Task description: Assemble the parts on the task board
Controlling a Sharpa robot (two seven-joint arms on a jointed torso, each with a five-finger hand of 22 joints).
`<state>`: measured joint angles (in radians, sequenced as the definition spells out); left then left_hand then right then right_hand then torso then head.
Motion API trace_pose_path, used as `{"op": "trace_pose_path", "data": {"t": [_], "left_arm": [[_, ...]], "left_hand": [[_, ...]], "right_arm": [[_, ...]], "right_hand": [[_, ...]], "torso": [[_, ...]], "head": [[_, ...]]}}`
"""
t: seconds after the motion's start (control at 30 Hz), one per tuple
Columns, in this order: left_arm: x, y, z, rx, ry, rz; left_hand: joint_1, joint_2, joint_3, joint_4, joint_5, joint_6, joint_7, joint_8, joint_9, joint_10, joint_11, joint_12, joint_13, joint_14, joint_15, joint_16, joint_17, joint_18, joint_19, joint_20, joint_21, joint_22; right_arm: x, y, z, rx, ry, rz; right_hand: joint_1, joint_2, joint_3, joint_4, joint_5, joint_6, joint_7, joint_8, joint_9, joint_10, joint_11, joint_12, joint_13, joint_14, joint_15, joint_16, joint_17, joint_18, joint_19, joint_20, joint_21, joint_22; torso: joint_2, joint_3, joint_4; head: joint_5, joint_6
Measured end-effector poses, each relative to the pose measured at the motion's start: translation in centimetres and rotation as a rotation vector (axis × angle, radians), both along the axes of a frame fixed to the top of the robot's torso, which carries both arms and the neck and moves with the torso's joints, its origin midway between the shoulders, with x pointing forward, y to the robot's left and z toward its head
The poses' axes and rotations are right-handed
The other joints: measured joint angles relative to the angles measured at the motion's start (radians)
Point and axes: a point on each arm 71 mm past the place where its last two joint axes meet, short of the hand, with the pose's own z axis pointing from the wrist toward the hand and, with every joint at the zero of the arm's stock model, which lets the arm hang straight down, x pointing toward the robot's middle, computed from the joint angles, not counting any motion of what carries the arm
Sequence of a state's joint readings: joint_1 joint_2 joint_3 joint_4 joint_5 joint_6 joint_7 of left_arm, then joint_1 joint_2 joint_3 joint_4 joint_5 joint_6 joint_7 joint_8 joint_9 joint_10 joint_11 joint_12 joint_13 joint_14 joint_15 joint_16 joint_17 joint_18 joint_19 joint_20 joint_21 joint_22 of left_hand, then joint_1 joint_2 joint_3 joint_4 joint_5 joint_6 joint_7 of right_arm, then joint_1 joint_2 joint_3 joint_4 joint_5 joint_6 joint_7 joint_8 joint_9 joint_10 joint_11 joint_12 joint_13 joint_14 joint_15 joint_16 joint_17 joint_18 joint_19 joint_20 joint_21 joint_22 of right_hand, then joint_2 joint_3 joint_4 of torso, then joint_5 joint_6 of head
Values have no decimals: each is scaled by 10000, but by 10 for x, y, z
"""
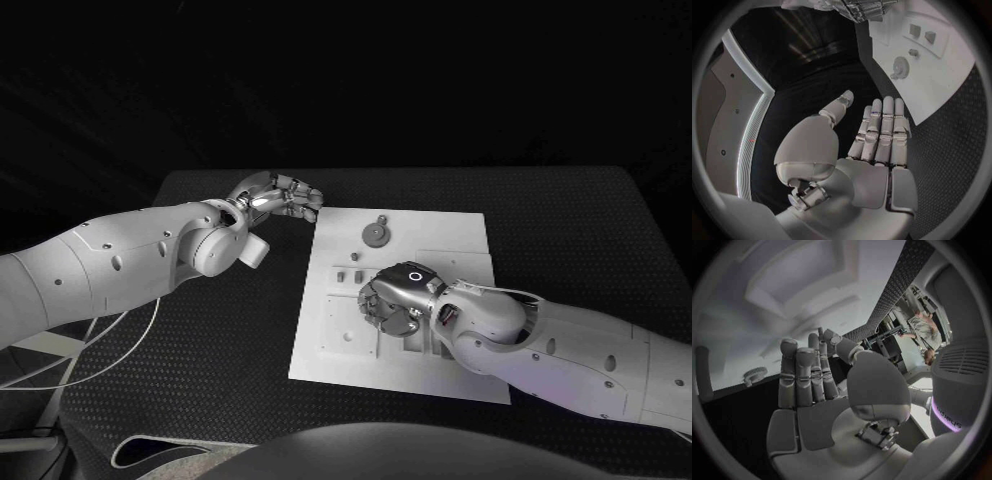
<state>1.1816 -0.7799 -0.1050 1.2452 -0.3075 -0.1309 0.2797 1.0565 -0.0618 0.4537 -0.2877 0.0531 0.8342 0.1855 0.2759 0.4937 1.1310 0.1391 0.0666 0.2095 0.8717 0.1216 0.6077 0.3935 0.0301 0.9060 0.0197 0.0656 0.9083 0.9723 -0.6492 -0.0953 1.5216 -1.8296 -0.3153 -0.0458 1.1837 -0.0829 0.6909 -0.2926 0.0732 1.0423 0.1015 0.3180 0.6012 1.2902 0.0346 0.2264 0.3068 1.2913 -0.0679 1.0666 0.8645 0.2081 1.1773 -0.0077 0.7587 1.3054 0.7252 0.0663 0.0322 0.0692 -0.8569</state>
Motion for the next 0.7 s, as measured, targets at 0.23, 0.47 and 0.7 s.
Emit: {"op": "trace_pose_path", "data": {"t": [0.23, 0.47, 0.7], "left_arm": [[0, -1, 0, -2, -3, -9], [0, -1, 1, -4, -9, -15], [1, -1, 1, -5, -12, -21]], "left_hand": [[0, 0, 0, 0, 0, 0, 0, 0, 0, 0, 0, 0, 1, 0, 0, 0, -1, -1, 0, 0, 0, 0], [0, 0, 0, 0, 0, 0, 0, 0, 1, 0, 0, 0, 1, 0, 0, 0, 9, -1, 0, 0, 0, -7], [0, 0, 0, 0, 0, 0, 0, 0, 1, 0, 0, 0, -9, 0, 0, 0, 19, -1, 0, 0, 0, -9]], "right_arm": [[1, 4, -1, -78, 1, 23], [1, 7, -3, -161, 0, 48], [0, 8, -4, -258, 1, 45]], "right_hand": [[0, 0, -13, -12, 5, -2, 1, 23, -18, -14, -15, 1, 23, 0, 0, 0, 9, 0, 1, 0, 0, 0], [54, 53, -14, -14, 4, -20, -15, 24, -13, -16, -16, -2, 18, 0, 0, 0, 8, 0, 0, 1, 0, -2], [54, 53, 4, 4, 4, -21, -15, 22, 10, -17, -17, -9, 11, -1, 0, 0, 10, 0, -2, 4, 0, 9]], "torso": [[0, -2, 3], [0, -6, 12], [1, -15, 17]], "head": [[3, -9], [4, -12], [1, -18]]}}
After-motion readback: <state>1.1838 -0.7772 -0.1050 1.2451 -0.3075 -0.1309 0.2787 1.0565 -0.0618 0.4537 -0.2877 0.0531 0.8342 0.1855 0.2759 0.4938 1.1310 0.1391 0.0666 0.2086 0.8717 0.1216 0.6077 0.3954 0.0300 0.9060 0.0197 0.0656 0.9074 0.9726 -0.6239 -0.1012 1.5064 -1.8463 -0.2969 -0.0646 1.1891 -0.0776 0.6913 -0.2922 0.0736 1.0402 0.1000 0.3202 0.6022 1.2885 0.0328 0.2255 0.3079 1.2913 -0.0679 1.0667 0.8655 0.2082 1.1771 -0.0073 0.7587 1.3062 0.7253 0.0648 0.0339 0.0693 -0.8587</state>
